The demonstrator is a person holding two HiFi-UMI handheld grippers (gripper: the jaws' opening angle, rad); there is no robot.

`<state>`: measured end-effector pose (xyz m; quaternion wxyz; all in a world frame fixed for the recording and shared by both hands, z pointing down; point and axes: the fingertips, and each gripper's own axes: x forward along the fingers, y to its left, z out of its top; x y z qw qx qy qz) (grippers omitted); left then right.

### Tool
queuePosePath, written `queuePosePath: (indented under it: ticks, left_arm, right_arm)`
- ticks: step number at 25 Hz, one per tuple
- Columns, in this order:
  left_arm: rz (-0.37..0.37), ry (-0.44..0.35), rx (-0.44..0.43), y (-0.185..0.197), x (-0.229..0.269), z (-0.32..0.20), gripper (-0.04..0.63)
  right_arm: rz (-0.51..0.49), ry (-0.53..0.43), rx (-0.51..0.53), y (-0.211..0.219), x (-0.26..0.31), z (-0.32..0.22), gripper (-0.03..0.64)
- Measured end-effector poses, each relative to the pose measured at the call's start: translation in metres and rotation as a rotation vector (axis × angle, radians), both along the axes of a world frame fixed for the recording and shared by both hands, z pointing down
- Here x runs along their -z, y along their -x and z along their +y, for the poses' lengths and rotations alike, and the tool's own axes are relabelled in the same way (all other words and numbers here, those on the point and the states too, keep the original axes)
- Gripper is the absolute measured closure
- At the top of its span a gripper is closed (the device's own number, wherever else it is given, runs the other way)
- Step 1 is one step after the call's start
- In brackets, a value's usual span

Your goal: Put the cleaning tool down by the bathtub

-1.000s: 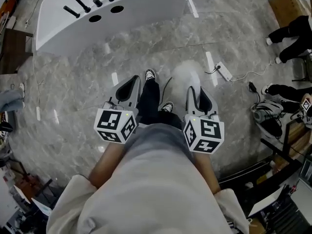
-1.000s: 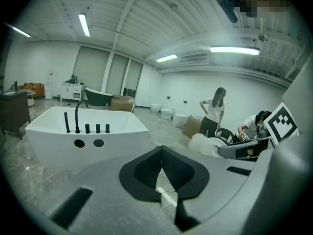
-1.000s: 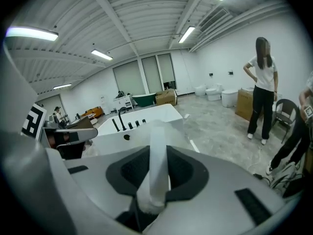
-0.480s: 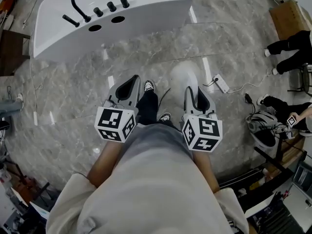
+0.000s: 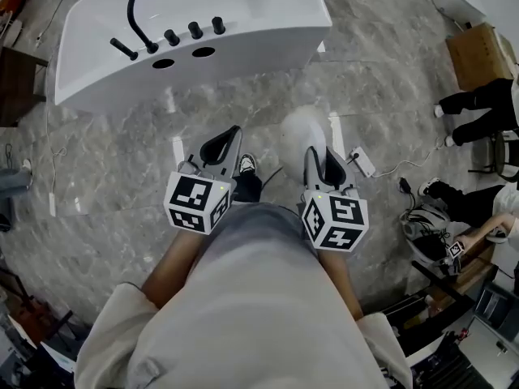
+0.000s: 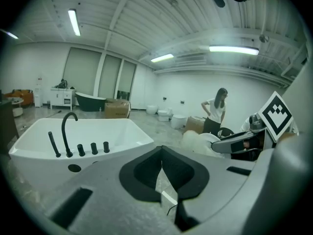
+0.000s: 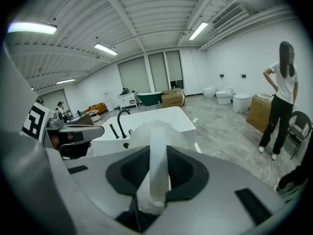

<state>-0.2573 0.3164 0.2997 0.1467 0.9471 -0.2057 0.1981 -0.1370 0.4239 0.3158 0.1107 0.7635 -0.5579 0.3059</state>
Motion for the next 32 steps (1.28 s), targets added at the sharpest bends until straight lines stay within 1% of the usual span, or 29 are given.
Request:
queuePosePath:
  ticks: [3, 6, 9, 15, 22, 27, 32]
  left_arm:
    - [0.017, 0.004, -0.009, 0.0, 0.002, -0.019, 0.586]
    - [0.029, 0.012, -0.033, -0.001, 0.0, -0.032, 0.586]
    - [0.037, 0.014, -0.044, -0.001, -0.001, -0.043, 0.586]
    - [0.055, 0.035, -0.052, 0.004, -0.001, -0.069, 0.586]
    - [0.065, 0.038, -0.014, 0.004, -0.003, -0.096, 0.586]
    - [0.056, 0.035, 0.015, -0.01, -0.008, -0.113, 0.586]
    - [0.029, 0.018, 0.039, -0.028, -0.01, -0.143, 0.586]
  right_arm:
    - [0.012, -0.002, 0.016, 0.004, 0.004, -0.025, 0.531]
    - [0.003, -0.015, 0.039, 0.009, 0.005, -0.048, 0.531]
    - [-0.007, -0.022, 0.051, 0.013, 0.004, -0.063, 0.531]
    - [-0.005, -0.007, 0.069, 0.018, 0.002, -0.091, 0.531]
    - [0.009, 0.002, 0.106, 0.014, 0.003, -0.116, 0.531]
    - [0.0, -0.005, 0.133, -0.004, -0.003, -0.142, 0.531]
    - [-0.012, -0.022, 0.165, -0.028, -0.007, -0.18, 0.531]
